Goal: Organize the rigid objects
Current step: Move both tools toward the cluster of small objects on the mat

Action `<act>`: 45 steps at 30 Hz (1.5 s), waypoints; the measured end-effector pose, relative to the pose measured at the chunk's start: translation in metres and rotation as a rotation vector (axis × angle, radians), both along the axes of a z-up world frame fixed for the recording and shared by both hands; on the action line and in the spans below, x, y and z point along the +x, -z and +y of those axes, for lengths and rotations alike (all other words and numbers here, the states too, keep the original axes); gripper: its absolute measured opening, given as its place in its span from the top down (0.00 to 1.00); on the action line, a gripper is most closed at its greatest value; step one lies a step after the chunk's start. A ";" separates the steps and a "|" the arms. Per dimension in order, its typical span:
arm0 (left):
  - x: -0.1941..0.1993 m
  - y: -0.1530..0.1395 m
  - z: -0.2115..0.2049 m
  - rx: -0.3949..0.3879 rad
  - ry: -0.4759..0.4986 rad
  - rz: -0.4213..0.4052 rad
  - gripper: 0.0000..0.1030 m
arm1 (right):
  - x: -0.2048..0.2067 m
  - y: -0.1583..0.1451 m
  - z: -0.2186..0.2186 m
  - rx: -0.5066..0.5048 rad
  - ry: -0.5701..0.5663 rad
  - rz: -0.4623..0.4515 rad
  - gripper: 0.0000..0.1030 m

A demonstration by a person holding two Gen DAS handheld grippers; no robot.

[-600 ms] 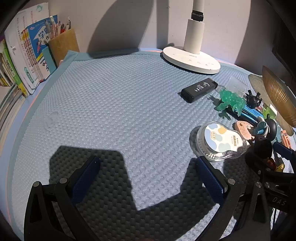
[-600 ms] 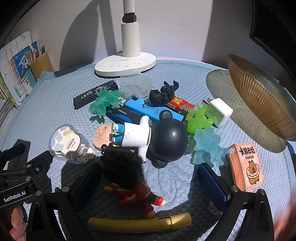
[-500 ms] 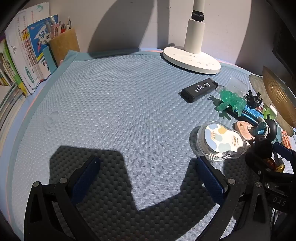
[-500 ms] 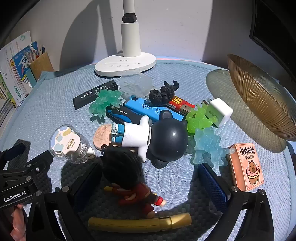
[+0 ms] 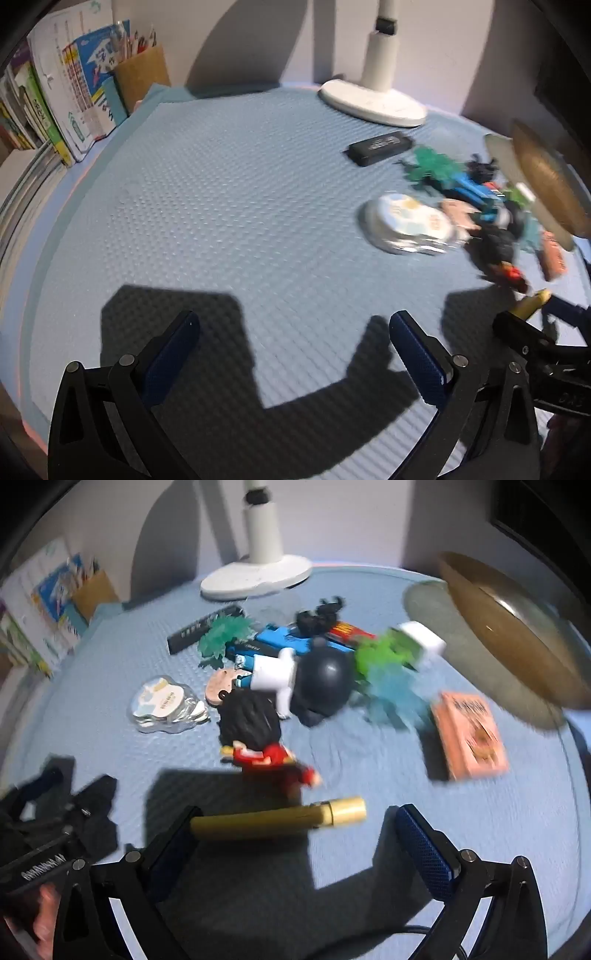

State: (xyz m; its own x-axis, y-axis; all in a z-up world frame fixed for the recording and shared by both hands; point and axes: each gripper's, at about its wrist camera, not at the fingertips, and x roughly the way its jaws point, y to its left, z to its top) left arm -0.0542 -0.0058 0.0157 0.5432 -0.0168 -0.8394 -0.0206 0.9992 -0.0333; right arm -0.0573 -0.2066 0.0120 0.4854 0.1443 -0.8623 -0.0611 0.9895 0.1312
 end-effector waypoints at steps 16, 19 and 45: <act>-0.081 -0.074 -0.037 -0.019 0.064 -0.258 0.01 | -0.098 -0.099 -0.036 -0.090 0.115 -0.336 0.00; -0.092 -0.084 -0.047 -0.024 0.072 -0.294 0.01 | -0.108 -0.105 -0.039 -0.098 0.142 -0.348 0.00; -0.114 -0.079 -0.060 -0.019 0.104 -0.369 0.01 | -0.120 -0.091 -0.042 -0.031 0.196 -0.317 0.00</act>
